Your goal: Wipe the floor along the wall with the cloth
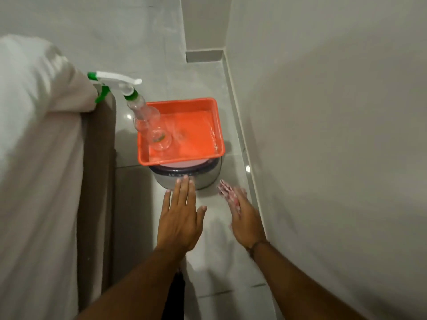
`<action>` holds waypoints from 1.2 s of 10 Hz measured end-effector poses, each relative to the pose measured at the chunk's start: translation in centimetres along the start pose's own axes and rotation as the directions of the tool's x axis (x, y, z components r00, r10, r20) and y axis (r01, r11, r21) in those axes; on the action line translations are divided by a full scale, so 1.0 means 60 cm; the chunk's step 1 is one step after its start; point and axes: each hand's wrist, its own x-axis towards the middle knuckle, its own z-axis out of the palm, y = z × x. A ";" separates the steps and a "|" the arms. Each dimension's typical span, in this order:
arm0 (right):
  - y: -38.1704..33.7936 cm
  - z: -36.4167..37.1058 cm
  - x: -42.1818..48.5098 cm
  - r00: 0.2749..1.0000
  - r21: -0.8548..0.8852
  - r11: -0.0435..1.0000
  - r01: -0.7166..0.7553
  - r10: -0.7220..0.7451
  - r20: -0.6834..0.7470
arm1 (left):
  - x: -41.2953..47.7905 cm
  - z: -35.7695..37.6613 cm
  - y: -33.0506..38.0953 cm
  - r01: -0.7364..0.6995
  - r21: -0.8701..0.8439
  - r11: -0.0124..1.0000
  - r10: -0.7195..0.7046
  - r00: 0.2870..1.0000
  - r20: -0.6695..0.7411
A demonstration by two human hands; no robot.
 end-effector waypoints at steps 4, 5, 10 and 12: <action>-0.250 0.092 0.441 0.975 -0.264 0.953 0.146 -0.184 -0.126 | 0.281 -0.009 -0.101 -0.006 -0.066 0.998 0.009 0.999 0.045; -0.209 0.134 0.478 0.988 -0.424 0.899 0.112 -0.146 -0.047 | 0.277 0.019 -0.118 0.022 -0.071 0.997 -0.020 0.999 0.031; -0.167 0.156 0.479 0.989 -0.663 0.736 0.141 -0.078 0.124 | 0.279 0.021 -0.119 -0.031 -0.075 0.997 0.027 0.998 -0.049; -0.196 0.078 0.323 0.992 -0.450 0.887 0.104 -0.122 -0.012 | 0.222 -0.052 -0.076 -0.035 -0.034 0.999 0.035 0.999 -0.005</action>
